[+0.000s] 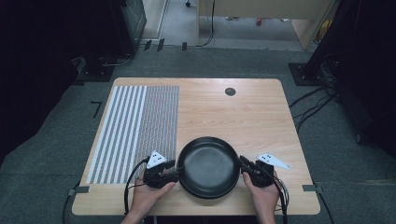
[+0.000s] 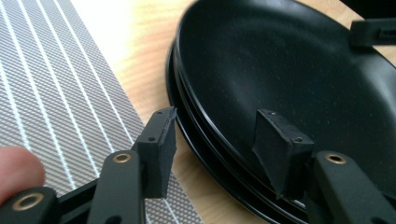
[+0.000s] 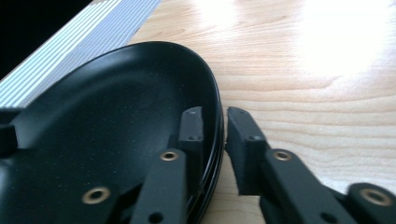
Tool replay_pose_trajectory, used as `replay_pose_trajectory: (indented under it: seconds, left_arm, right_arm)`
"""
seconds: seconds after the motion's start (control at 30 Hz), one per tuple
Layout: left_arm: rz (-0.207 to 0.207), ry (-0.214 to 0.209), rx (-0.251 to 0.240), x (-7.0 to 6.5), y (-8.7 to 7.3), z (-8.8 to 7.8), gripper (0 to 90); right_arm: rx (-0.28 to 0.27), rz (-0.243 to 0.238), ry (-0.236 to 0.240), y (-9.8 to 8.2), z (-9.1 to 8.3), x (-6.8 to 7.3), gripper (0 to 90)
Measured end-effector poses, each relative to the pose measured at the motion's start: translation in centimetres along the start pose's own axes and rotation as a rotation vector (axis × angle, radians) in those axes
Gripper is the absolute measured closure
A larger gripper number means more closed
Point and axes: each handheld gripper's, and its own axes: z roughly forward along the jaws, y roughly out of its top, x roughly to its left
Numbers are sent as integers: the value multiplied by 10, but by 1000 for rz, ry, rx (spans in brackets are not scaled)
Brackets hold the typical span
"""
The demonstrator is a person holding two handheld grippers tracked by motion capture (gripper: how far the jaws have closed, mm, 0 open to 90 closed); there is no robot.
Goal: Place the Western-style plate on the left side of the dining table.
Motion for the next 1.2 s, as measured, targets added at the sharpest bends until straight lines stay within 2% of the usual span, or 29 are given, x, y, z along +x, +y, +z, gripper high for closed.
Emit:
replay_pose_trajectory:
  seconds: [0.03, 0.07, 0.17, 0.2, 0.37, 0.5, 0.67, 0.77, 0.9, 1.03, 1.13, 1.2]
  left_arm:
    - [-1, -7, 3, 0, -1, 0, 498]
    - [-6, -16, 6, -1, -1, 1, 500]
    - [-7, -12, 8, -3, -2, 0, 498]
    - [-12, -15, 10, -2, -2, 0, 499]
    - [-38, -18, 7, -1, -2, -1, 523]
    - [-37, -14, -6, -2, -2, -3, 546]
    - [-96, -59, -3, 4, -1, -6, 571]
    - [-113, -59, -2, 7, 0, -10, 601]
    - [-159, -74, -23, 15, 3, -19, 650]
    - [-166, -62, -13, 18, 5, -23, 653]
    - [-160, -54, -11, 17, 5, -24, 654]
    - [-159, -54, -11, 17, 5, -24, 654]
  right_arm:
    - [5, 18, 9, 0, 0, 0, 793]
    - [4, 16, 8, 0, 0, 0, 798]
    - [2, 32, 12, -1, 0, -2, 810]
    - [-8, 31, 12, -1, 0, -2, 836]
    - [-21, 65, 31, -2, 2, 0, 849]
    - [-12, 85, 47, -3, 4, 1, 852]
    - [2, 120, 82, -6, 8, 4, 841]
    - [17, 128, 98, -6, 9, 4, 840]
    - [37, 154, 135, -9, 11, 7, 835]
    - [55, 159, 162, -9, 14, 9, 827]
    - [64, 160, 163, -9, 15, 10, 821]
    - [69, 182, 164, -9, 17, 10, 821]
